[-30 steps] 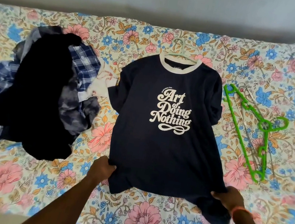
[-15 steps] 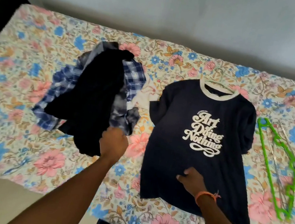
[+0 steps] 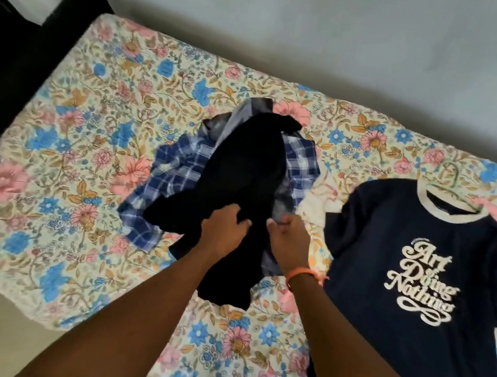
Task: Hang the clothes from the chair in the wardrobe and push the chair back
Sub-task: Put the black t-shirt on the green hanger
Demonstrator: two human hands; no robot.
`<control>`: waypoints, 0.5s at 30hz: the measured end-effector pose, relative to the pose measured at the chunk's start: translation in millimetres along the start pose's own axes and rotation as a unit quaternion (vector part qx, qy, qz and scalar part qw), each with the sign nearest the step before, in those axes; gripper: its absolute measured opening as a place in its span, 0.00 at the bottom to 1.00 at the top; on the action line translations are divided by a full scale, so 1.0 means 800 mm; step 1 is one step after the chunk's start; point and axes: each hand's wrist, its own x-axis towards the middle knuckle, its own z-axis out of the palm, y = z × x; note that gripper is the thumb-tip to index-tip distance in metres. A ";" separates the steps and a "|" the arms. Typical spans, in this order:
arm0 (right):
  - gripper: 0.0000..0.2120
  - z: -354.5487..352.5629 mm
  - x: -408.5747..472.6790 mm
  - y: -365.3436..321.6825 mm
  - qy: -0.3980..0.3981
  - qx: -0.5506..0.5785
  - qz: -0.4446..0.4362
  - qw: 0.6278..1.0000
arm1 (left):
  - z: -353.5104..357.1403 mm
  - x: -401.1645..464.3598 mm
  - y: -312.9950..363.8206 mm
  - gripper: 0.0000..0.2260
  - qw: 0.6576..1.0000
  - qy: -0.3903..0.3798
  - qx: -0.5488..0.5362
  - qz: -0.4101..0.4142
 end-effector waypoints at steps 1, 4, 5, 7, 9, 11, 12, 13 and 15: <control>0.16 0.006 0.001 -0.016 -0.004 0.027 0.011 1.000 | 0.001 -0.005 0.001 0.10 0.997 -0.042 -0.063 0.023; 0.14 0.013 0.003 -0.043 -0.075 0.184 0.100 0.975 | 0.002 -0.036 0.013 0.13 0.956 -0.174 -0.218 0.087; 0.11 0.011 0.001 -0.049 -0.085 0.201 0.125 0.968 | -0.001 -0.046 0.015 0.15 0.941 -0.203 -0.254 0.094; 0.09 -0.001 -0.007 -0.062 -0.088 0.217 0.147 0.961 | -0.017 -0.066 0.022 0.16 0.918 -0.246 -0.301 0.081; 0.09 -0.022 -0.021 -0.075 -0.097 0.236 0.155 0.954 | -0.033 -0.081 0.026 0.09 0.897 -0.286 -0.332 0.054; 0.10 -0.053 -0.039 -0.091 -0.117 0.257 0.157 0.946 | -0.058 -0.096 0.034 0.03 0.885 -0.294 -0.361 0.022; 0.11 -0.071 -0.048 -0.098 -0.128 0.262 0.156 0.944 | -0.070 -0.102 0.039 0.06 0.891 -0.279 -0.358 0.007; 0.14 -0.089 -0.056 -0.102 -0.137 0.265 0.152 0.942 | -0.079 -0.108 0.044 0.09 0.903 -0.246 -0.351 -0.004; 0.20 -0.128 -0.076 -0.109 -0.135 0.283 0.146 0.938 | -0.094 -0.117 0.049 0.09 0.944 -0.110 -0.311 0.025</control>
